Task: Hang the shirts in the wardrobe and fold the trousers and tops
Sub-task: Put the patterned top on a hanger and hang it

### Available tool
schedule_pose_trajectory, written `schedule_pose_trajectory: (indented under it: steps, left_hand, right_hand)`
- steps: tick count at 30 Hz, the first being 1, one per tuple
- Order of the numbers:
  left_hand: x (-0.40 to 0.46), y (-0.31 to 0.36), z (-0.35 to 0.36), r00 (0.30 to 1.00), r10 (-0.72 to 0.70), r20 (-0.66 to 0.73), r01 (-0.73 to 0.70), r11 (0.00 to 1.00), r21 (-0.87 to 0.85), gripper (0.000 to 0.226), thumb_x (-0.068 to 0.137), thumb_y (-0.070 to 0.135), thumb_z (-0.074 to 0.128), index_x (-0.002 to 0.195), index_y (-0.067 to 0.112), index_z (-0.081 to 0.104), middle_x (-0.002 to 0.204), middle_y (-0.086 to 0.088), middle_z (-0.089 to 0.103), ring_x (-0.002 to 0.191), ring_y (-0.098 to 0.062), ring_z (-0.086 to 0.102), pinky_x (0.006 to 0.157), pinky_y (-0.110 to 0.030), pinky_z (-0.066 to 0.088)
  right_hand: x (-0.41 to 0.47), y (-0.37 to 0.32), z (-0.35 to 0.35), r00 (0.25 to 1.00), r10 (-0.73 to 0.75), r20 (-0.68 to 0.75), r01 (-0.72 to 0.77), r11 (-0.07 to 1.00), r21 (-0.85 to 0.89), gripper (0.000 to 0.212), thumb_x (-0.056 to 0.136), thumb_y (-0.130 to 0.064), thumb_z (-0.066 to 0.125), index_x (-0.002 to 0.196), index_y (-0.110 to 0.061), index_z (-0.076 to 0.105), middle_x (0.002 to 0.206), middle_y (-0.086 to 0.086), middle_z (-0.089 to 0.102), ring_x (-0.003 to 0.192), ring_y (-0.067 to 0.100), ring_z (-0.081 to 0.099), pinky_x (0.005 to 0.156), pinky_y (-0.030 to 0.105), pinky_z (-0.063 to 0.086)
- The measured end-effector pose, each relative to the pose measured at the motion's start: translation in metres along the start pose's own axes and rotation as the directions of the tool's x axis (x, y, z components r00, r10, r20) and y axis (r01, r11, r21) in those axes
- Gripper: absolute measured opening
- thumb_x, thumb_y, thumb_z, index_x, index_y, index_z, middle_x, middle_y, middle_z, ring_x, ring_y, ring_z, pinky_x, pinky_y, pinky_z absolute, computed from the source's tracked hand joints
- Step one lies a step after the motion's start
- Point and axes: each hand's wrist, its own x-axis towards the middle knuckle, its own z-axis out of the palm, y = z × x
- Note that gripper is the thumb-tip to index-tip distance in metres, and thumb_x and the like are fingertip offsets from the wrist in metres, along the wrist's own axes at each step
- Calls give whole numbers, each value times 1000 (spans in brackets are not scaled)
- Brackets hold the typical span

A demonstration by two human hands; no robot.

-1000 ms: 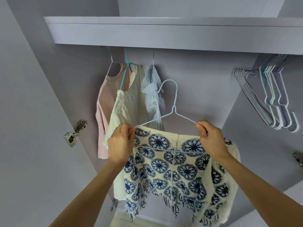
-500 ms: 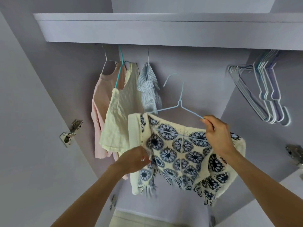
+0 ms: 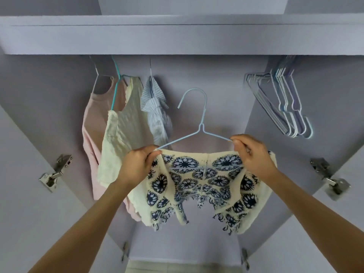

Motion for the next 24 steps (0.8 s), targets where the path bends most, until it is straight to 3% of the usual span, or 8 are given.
schedule_pose_trajectory:
  steps: [2, 4, 8, 12, 15, 17, 20, 24]
  left_hand:
    - [-1, -5, 4, 999, -46, -24, 46, 999, -7, 20, 93, 18, 53, 95, 4, 68, 55, 2, 46, 50, -23, 44, 52, -31, 39]
    - [-3, -9, 6, 996, -83, -34, 83, 997, -12, 19, 93, 17, 54, 95, 4, 68, 56, 1, 47, 51, -22, 44, 52, -30, 39]
    - [-2, -13, 11, 997, -79, -6, 79, 997, -28, 19, 92, 17, 55, 94, 5, 69, 56, -2, 53, 51, -25, 50, 53, -27, 39]
    - [2, -12, 32, 986, -72, 153, 86, 992, -93, 19, 93, 19, 54, 88, 6, 67, 58, 9, 53, 51, -8, 48, 55, -25, 35]
    - [5, -12, 50, 916, -107, 386, 129, 991, -32, 22, 91, 25, 58, 104, 10, 67, 101, -3, 67, 85, -18, 62, 78, -33, 49]
    - [9, -7, 57, 940, -184, 287, 199, 980, -23, 20, 88, 28, 61, 101, 15, 69, 107, -1, 65, 98, -23, 62, 88, -38, 49]
    - [28, 8, 57, 930, -363, -52, 358, 930, -83, 27, 87, 33, 61, 93, 7, 60, 98, -9, 59, 88, -34, 60, 79, -37, 46]
    - [75, 19, 53, 863, -484, -144, 465, 873, -150, 56, 85, 35, 63, 121, -1, 40, 124, -22, 41, 102, -43, 52, 87, -46, 41]
  right_hand:
    - [-4, 8, -8, 995, 96, -3, -96, 995, 22, 26, 93, 2, 45, 116, -3, 58, 102, 8, 63, 82, 25, 61, 76, 22, 49]
    - [-11, 18, -17, 984, 169, 50, -165, 983, -79, 40, 87, 9, 46, 123, -6, 54, 113, 10, 61, 86, 29, 60, 80, 37, 50]
    - [-24, 31, -14, 974, 57, 221, 28, 930, -365, 32, 88, 4, 52, 118, -2, 59, 96, 13, 63, 76, 21, 55, 78, 44, 47]
    - [-33, 44, -14, 911, 213, 353, -43, 901, -431, 20, 98, -14, 39, 106, -10, 56, 91, 2, 58, 79, 23, 56, 65, 30, 37]
    - [-51, 54, -24, 873, 312, 375, -113, 878, -466, 20, 99, -18, 39, 104, -14, 58, 89, -10, 53, 72, 11, 53, 62, 23, 35]
    - [-67, 63, -32, 847, 360, 390, -112, 839, -532, 22, 99, -19, 39, 105, -16, 60, 94, -7, 59, 75, 11, 56, 59, 17, 33]
    - [-78, 71, -43, 767, 500, 402, -138, 740, -658, 22, 99, -20, 36, 105, -20, 57, 99, -4, 60, 77, 10, 52, 54, 13, 26]
    - [-79, 67, -50, 722, 642, 260, -214, 564, -798, 22, 97, -14, 38, 109, -18, 55, 90, -3, 54, 78, 15, 57, 63, 21, 44]
